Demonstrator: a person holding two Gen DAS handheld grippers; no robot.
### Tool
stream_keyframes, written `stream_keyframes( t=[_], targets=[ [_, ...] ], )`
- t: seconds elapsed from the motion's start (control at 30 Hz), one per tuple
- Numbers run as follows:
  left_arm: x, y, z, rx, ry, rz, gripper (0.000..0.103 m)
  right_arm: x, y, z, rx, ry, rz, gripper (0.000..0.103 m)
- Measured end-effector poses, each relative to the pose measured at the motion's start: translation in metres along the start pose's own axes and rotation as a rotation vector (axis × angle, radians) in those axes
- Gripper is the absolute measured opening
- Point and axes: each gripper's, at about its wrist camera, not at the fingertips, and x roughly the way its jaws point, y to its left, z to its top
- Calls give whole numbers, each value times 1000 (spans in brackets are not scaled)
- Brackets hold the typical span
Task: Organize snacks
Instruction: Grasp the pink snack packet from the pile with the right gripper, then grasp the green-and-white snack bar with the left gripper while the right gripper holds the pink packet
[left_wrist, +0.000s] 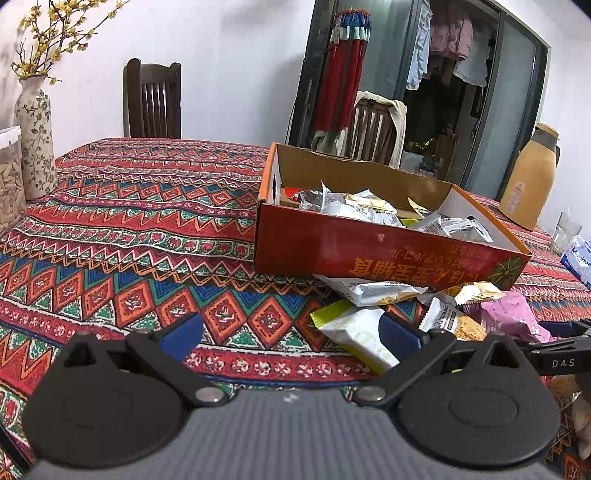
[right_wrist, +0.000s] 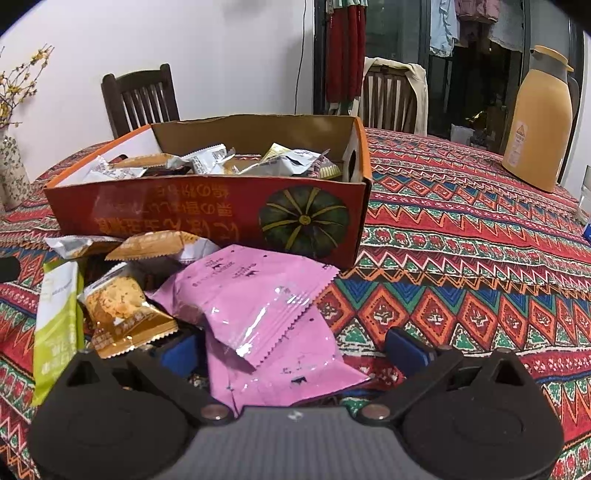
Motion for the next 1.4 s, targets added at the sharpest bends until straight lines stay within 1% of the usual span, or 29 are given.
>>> stream_keyframes(
  t=[0.33, 0.37, 0.4, 0.43, 0.67, 0.73, 0.8, 0.9, 1.0, 1.07, 1.27, 1.4],
  targets=[
    [2, 0, 0, -5, 2, 7, 103, -13, 8, -9, -39, -53, 32, 72],
    [2, 1, 0, -6, 3, 8, 103, -14, 9, -10, -43, -57, 32, 71],
    [3, 1, 0, -7, 5, 9, 103, -15, 10, -11, -47, -60, 31, 63],
    [3, 1, 0, -8, 6, 10, 103, -17, 12, -12, -50, -66, 38, 62],
    [4, 2, 0, -8, 10, 16, 103, -28, 20, -21, -61, -88, 21, 61],
    [4, 2, 0, -9, 10, 19, 103, -32, 22, -24, -68, -110, 9, 61],
    [5, 2, 0, -10, 9, 22, 103, -39, 23, -27, -64, -153, 2, 61],
    [5, 2, 0, -11, 9, 27, 103, -50, 19, -31, -21, -227, -8, 61],
    [5, 2, -1, -10, 9, 34, 103, -65, 14, -36, 29, -325, -23, 61],
    [6, 1, -1, -9, 11, 41, 103, -71, 14, -39, 41, -368, -25, 61],
    [9, 2, -1, -11, 19, 77, 103, -75, 11, -39, 50, -399, -13, 61],
    [10, 5, -1, -26, 19, 114, 103, -78, 9, -42, 65, -422, -10, 61]
  ],
)
